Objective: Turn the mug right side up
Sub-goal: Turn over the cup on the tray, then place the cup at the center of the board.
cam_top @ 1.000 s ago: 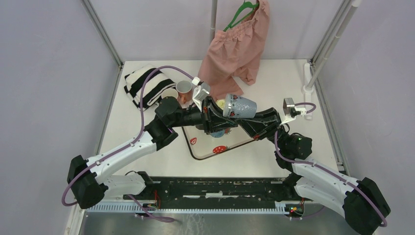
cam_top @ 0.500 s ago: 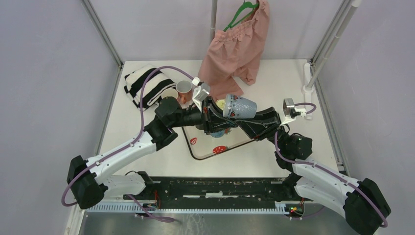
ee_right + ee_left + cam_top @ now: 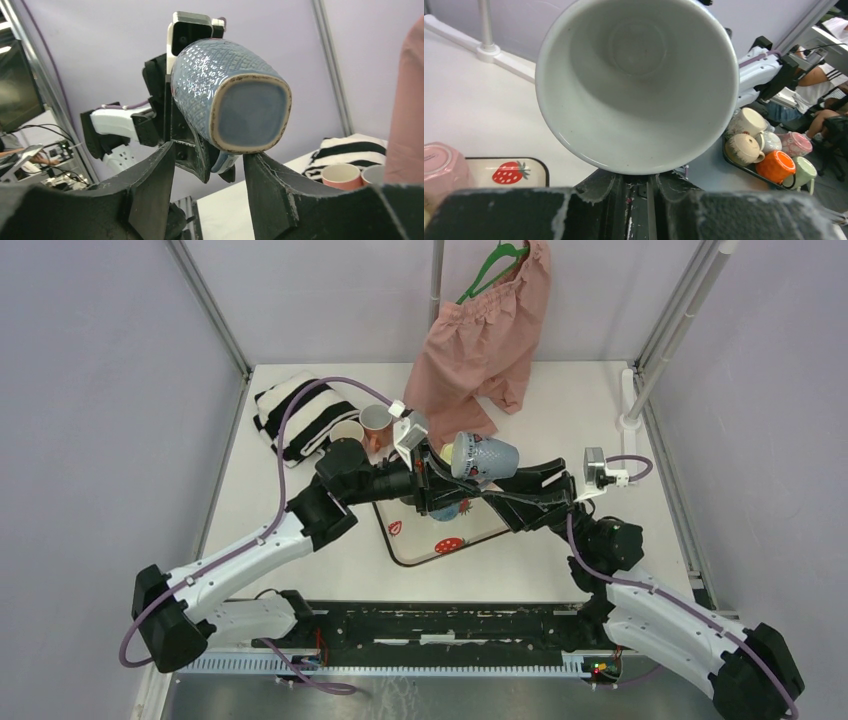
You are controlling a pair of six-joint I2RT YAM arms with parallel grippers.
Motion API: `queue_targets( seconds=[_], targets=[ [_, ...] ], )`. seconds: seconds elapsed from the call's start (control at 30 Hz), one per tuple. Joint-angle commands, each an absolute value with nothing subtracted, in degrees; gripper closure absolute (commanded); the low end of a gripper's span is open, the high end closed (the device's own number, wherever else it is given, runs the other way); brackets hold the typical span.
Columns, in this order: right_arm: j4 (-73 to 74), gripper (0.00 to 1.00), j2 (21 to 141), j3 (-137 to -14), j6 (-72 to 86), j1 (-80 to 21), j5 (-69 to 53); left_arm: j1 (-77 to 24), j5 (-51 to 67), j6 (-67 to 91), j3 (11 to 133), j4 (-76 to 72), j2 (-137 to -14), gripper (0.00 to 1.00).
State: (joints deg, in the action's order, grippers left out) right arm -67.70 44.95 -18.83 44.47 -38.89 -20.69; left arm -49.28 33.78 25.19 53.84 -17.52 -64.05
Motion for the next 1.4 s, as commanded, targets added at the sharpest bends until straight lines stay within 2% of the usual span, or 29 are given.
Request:
queue_targets(
  seconds=[0.0, 0.4, 0.73, 1.1, 1.23, 1.37],
  targets=[
    [-63.44, 0.42, 42.02, -17.82, 40.26, -39.11, -17.36, -49.18, 28.33, 20.54, 57.04, -15.26, -61.34, 0.98],
    [-55.69, 0.4, 37.89, -15.38, 39.05, -39.18, -11.19, -46.55, 16.65, 15.43, 58.07, -4.53, -58.45, 0.98],
    [-54.27, 0.4, 37.93, -14.72, 39.06, -39.19, -9.12, -44.72, -1.83, 14.26, 53.71, 3.75, -50.23, 0.98],
    [-54.96, 0.4, 39.75, -15.17, 39.92, -39.12, -9.94, -32.94, -3.24, 18.52, 51.33, 8.63, -46.24, 0.98],
    [-54.49, 0.4, 39.61, -15.19, 39.85, -39.16, -9.62, -30.0, -8.13, 19.5, 51.5, 12.69, -45.91, 0.98],
    [-54.45, 0.4, 39.75, -15.0, 39.9, -39.12, -9.68, -29.71, -19.18, 21.14, 52.18, 19.19, -47.13, 0.98]
  ],
)
